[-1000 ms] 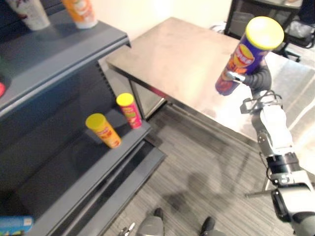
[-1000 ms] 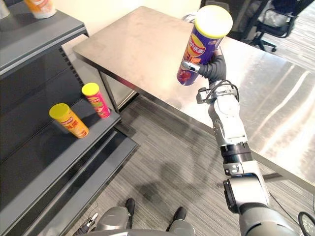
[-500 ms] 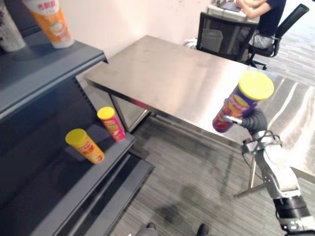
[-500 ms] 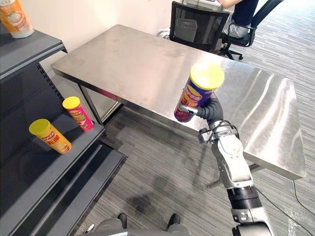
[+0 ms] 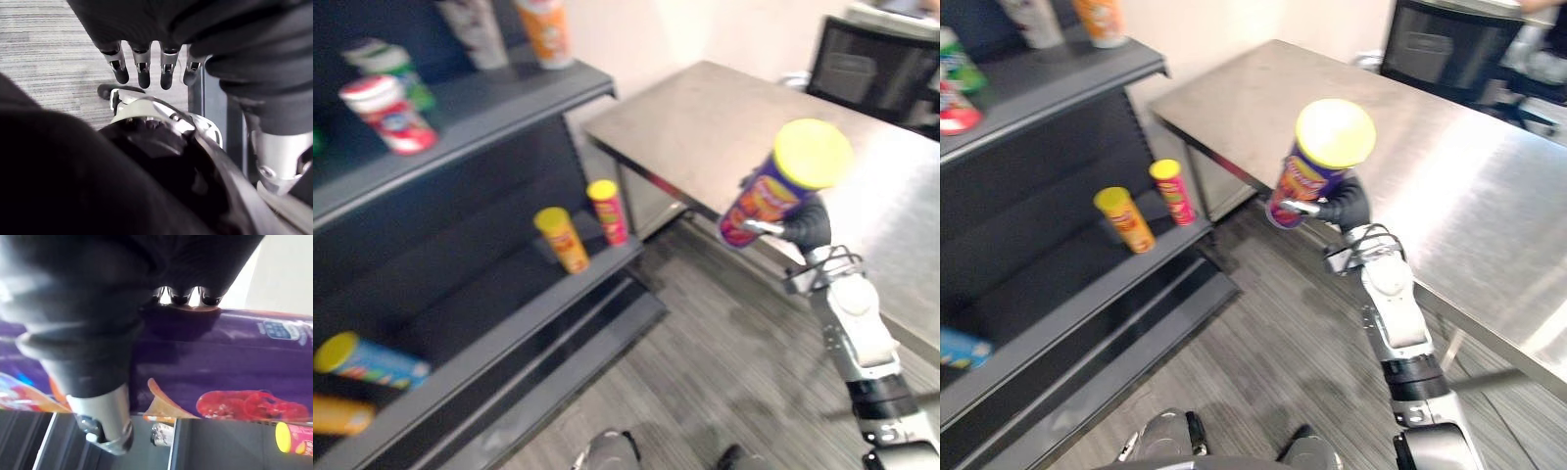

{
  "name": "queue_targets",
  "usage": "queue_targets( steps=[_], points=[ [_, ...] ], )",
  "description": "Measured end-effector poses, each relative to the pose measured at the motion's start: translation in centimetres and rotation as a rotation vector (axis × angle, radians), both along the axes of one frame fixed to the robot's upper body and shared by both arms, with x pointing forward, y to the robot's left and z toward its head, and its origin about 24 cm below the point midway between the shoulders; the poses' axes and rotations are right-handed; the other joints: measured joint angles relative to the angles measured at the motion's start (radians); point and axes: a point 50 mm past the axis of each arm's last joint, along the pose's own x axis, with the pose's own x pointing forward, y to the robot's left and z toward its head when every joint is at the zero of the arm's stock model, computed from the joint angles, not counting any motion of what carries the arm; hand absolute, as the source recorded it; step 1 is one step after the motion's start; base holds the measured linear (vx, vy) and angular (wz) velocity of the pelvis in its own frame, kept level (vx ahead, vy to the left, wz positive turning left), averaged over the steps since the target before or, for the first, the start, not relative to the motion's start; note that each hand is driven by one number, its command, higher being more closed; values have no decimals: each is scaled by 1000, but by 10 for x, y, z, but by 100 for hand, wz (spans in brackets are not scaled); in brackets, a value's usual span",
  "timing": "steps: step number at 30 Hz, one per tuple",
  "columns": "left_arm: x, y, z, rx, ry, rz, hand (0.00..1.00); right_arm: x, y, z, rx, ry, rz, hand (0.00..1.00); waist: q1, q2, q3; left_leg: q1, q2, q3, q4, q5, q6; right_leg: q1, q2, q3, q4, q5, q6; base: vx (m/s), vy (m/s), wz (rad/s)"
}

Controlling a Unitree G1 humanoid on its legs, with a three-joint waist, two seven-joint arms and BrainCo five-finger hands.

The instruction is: Put the gum and the chips on the shelf.

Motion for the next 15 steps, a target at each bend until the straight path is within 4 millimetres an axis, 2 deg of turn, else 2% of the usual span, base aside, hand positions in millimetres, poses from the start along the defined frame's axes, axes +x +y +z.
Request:
queue_targets(
  steps=[1,2,3,6,7,10,14,15],
  points=[
    [0,3,1,6,-8,-4,0,-2,-10,1,-5,-2,-43,100,-13,-20,-10,19,-69,-23,-133,70,-41,2,-45,-52,-13,-17,3,-73,-37,183],
    [1,7,1,15,-7,1,0,-3,-19,2,-3,-5,-80,100,-19,-26,-19,30,-95,-7,-177,61,-26,9,-58,-126,-33,-4,-6,-129,-46,215],
    [-15,7,0,14,32,20,0,-5,-24,0,28,-5,-111,100,-20,-19,-24,71,-77,74,-109,-24,-47,18,-74,-210,-30,-1,-11,-97,-31,170],
    [-21,0,-3,-2,55,33,0,-6,-26,-4,38,11,-132,100,-25,-10,-29,140,-82,101,-212,-25,-83,8,-82,-280,-21,1,-8,-108,35,111],
    [-22,-2,-3,-10,52,33,0,-6,-25,-6,42,23,-138,100,-21,5,-37,151,-94,83,-285,-7,-119,2,-82,-315,-13,2,-7,-131,104,86],
    [-27,-1,-4,-1,57,32,0,-6,-22,-11,45,42,-132,100,-14,-7,-38,149,-117,81,-358,-6,-137,7,-101,-377,28,7,2,-108,135,64],
    [-25,3,-3,32,49,-37,0,-8,-23,-13,77,48,-174,100,-15,-25,-36,148,-184,49,-405,-3,-132,2,-195,-400,135,7,2,-66,191,37],
    [-24,5,-3,39,49,-44,0,-8,-23,-15,85,51,-180,100,-15,-28,-36,146,-192,42,-412,-5,-127,1,-205,-400,144,7,2,-98,163,17]
  ],
)
